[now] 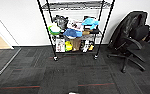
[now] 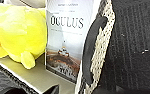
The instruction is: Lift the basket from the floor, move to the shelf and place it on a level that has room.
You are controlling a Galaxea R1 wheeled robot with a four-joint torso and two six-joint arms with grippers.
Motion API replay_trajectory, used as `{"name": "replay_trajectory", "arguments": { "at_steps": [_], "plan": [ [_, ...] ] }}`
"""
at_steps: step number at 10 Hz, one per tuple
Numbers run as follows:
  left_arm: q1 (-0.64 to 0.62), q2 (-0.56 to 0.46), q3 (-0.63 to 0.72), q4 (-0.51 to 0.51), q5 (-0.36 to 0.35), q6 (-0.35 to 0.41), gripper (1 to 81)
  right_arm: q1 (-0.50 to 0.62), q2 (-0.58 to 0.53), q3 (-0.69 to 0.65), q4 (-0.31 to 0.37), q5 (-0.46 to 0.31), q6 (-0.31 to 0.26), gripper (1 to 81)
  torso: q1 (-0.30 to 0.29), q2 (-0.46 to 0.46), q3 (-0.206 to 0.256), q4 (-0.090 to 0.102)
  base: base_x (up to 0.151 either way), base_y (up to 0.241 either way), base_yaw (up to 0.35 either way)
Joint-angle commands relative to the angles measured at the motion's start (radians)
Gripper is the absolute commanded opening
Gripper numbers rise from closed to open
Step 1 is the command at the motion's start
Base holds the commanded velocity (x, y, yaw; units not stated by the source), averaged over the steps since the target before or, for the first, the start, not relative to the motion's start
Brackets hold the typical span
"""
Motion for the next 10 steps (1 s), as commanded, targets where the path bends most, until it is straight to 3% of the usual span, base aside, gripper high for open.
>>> {"name": "replay_trajectory", "arguments": {
  "at_steps": [1, 3, 4, 7, 10],
  "plan": [
    [-0.125, 0.013, 0.001, 0.003, 0.065, -0.002, 81.1, 0.084, 0.016, -0.012, 0.014, -0.064, 0.005, 81.1, 0.063, -0.097, 0.000, 0.000, 0.000, 0.000, 0.000],
    [-0.126, 0.021, 0.001, 0.002, 0.058, -0.004, 81.1, 0.090, 0.038, -0.032, 0.012, -0.064, 0.005, 81.1, 0.104, -0.164, 0.000, 0.000, 0.000, 0.000, 0.000],
    [-0.126, 0.019, 0.002, 0.000, 0.053, -0.007, 81.1, 0.092, 0.048, -0.047, 0.012, -0.066, 0.005, 81.1, 0.061, -0.099, 0.000, 0.000, 0.000, 0.000, 0.000],
    [-0.115, 0.034, 0.001, -0.008, 0.048, -0.007, 81.1, 0.092, 0.055, -0.049, 0.026, -0.066, 0.014, 81.1, 0.081, -0.130, 0.000, 0.000, 0.000, 0.000, 0.000],
    [-0.082, 0.077, -0.001, -0.002, -0.071, -0.005, 81.1, 0.107, 0.090, -0.064, 0.026, -0.066, 0.042, 81.1, 0.080, -0.128, 0.000, 0.000, 0.000, 0.000, 0.000]
  ]
}}
